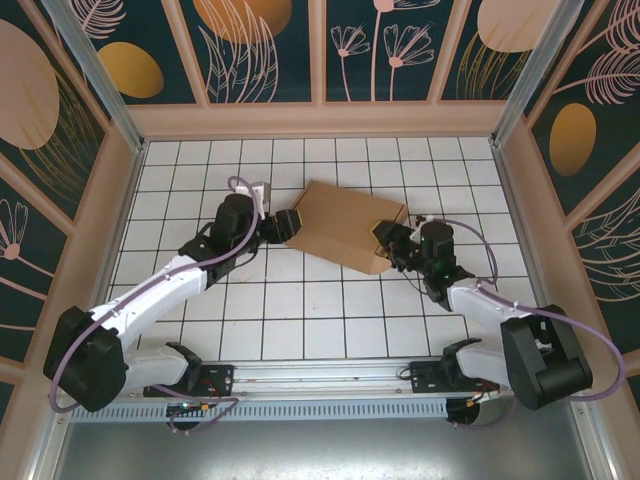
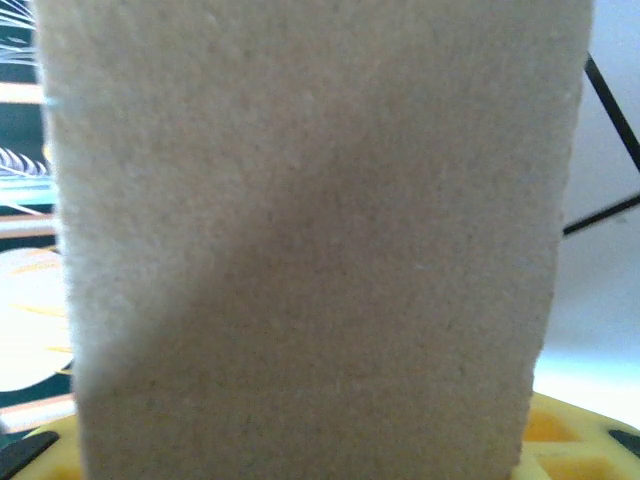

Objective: Fold the paper box

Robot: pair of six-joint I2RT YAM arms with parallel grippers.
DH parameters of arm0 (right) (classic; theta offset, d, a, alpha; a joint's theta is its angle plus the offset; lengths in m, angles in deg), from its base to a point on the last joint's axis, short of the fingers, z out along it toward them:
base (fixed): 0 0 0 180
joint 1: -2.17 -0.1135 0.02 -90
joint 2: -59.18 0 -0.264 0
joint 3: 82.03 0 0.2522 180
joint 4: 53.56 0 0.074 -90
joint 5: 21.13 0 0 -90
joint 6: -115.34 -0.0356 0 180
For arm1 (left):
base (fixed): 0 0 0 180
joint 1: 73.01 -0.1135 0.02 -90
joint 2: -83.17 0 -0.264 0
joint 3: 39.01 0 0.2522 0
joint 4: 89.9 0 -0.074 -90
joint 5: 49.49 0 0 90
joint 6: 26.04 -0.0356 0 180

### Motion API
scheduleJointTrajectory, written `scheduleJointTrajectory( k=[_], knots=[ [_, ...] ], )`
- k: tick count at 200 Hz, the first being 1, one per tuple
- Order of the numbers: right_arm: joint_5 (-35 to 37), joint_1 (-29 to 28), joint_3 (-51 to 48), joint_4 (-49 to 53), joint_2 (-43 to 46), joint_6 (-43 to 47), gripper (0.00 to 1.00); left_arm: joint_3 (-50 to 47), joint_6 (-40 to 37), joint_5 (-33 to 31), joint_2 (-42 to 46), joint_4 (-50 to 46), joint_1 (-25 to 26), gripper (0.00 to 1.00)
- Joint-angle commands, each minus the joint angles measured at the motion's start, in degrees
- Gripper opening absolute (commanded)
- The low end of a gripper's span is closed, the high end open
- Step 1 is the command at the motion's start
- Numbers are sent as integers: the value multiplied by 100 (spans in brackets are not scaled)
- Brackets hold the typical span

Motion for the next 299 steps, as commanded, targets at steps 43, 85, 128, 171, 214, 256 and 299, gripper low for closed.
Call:
scheduleJointTrajectory(
  k=[43,85,128,171,214,256,299],
  knots=[
    [-1266,216,357,35,-170,144,44,201,-4039,-1977,-763,-938,1545,73],
    [-1536,279,485,132,-65,113,45,208,-4841,-1706,-903,-935,1636,70],
    [-1736,271,532,-109,-67,-160,45,120,-5220,-1791,-948,-679,1642,70],
    [-2006,212,532,-450,-56,-468,45,-3,-5734,-2166,-1247,-325,1760,70],
    [-2152,173,514,-743,-22,-724,45,-298,-6647,-2640,-1349,245,2046,69],
    [-2249,165,484,-947,38,-920,45,-702,-7431,-3070,-1301,939,2208,69],
    [-2214,122,282,-1623,26,-1537,45,-1319,-8452,-4187,-1393,2724,2474,71]
  ],
)
